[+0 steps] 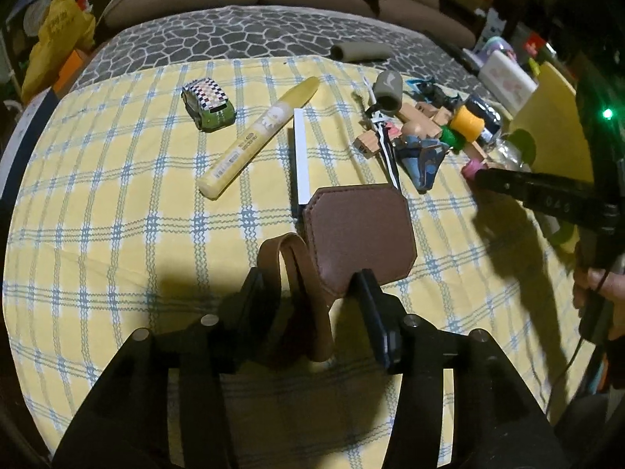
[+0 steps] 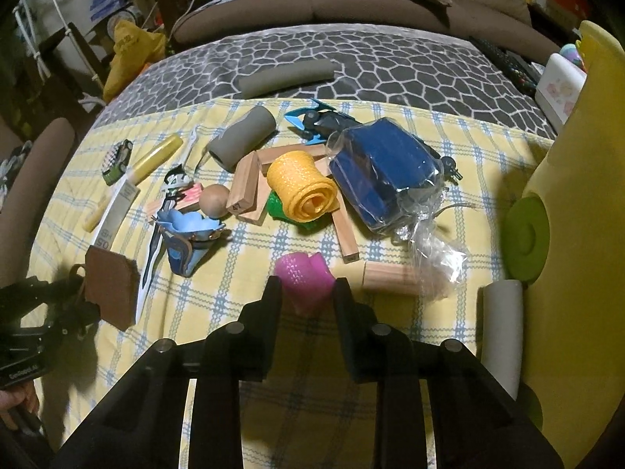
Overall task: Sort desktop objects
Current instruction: 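Grasp the brown leather strap piece with the left gripper while the right gripper grasps the pink mesh roll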
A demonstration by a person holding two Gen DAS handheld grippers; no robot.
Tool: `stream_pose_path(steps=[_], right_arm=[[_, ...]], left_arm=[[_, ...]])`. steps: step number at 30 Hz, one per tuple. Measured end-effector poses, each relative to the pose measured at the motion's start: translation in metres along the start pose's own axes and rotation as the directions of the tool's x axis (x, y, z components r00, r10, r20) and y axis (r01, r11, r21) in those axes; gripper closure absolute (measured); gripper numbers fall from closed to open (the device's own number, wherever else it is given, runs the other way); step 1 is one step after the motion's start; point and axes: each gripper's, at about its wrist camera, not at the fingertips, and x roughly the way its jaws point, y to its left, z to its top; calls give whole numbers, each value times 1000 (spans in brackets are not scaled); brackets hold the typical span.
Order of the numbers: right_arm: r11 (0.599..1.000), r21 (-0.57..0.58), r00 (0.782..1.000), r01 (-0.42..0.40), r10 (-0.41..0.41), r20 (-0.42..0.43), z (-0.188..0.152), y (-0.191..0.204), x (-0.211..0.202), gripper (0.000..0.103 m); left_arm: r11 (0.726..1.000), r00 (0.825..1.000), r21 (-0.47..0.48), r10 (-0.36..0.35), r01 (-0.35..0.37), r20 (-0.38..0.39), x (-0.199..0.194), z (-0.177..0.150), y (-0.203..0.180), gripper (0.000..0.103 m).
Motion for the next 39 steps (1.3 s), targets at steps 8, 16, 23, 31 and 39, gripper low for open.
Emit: stream_pose_path(steps=[8, 16, 23, 31, 39], right_arm=[[1000, -7, 998, -28, 28, 49, 5, 4, -17, 78], [994, 6, 982, -107, 104, 159, 16, 6, -69, 78], [989, -30, 965, -147, 150, 216, 20, 16, -103, 78], [988, -57, 962, -146, 155, 227, 15, 22, -120, 78], [986, -54, 948, -155, 164, 274, 13, 11, -146, 78]], left_arm=[[998, 997, -43, -50, 53, 63, -16, 5, 4, 92], [983, 971, -67, -155, 169, 181, -61, 15, -1, 92], [986, 959, -39, -146, 160, 244, -98, 21, -15, 92], [995, 966, -9, -90, 95, 243, -106, 24, -33, 92], [995, 965, 5, -97, 99, 245, -112, 27, -49, 92]])
